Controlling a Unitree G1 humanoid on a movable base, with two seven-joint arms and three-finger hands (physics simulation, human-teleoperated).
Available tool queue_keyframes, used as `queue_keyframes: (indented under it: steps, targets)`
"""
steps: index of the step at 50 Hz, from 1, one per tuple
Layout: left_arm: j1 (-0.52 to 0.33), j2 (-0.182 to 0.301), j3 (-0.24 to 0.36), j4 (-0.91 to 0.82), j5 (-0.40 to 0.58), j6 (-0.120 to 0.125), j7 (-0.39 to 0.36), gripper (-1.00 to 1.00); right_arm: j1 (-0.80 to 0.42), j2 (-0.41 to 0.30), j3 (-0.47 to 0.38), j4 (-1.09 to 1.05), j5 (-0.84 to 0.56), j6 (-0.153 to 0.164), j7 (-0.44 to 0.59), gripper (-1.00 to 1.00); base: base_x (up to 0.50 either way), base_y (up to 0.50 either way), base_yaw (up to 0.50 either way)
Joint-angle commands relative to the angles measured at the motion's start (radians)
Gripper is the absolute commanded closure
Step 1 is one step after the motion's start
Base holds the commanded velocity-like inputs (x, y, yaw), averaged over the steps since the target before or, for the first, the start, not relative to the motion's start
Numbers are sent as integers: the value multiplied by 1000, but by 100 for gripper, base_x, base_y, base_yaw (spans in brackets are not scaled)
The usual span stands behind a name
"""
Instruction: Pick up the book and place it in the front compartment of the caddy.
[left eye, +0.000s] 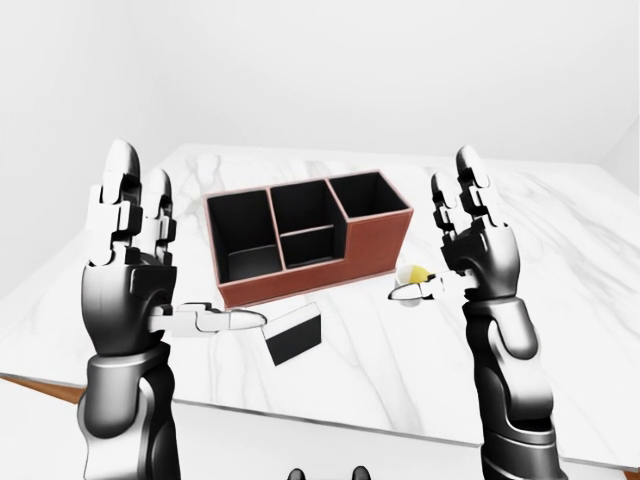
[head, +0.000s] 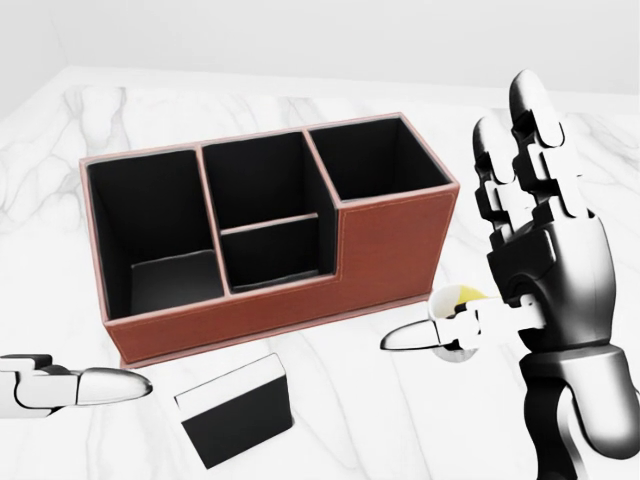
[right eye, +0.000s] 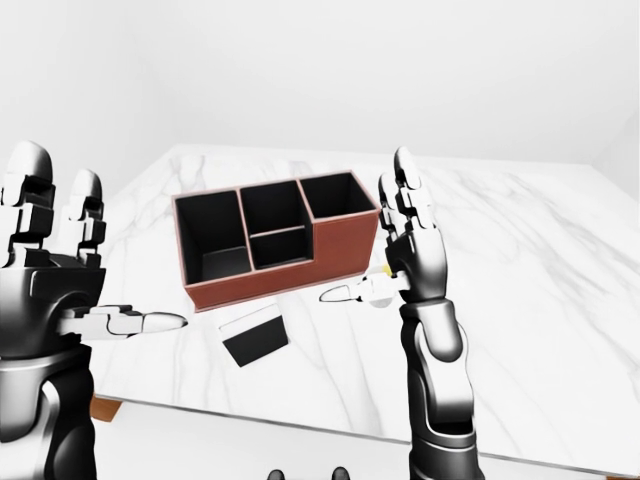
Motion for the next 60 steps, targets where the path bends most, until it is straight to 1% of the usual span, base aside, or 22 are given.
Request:
queue_keyframes:
  steps: [1,10,17,29,41,60]
  targets:
    - [-4,3,6,-27,-4,0,-1,-100,7,-1,-4,-8,9,0,2,-100,17,3,0]
    - [-3,4,10,-25,-4,0,-6,-100,8,0,-2,-3,8,0,2,-100,14,2,0]
    - [-2,3,13,-16,-6,0,-10,-100,13,5,1,-53,16,0,-14,-100,0,0,0]
    - [3,1,5,13,2,0,-12,-100,9,3,0,-12,10,0,-9,-100,8,-15,0]
    - [15,-3,0,21,7,0,-19,-100,5,3,3,0,7,0,-10,-100,0,0,0]
    - [26,-10,-2,1,9,0,-20,-100,10,5,5,-15,7,0,-14,-100,32,-2,0]
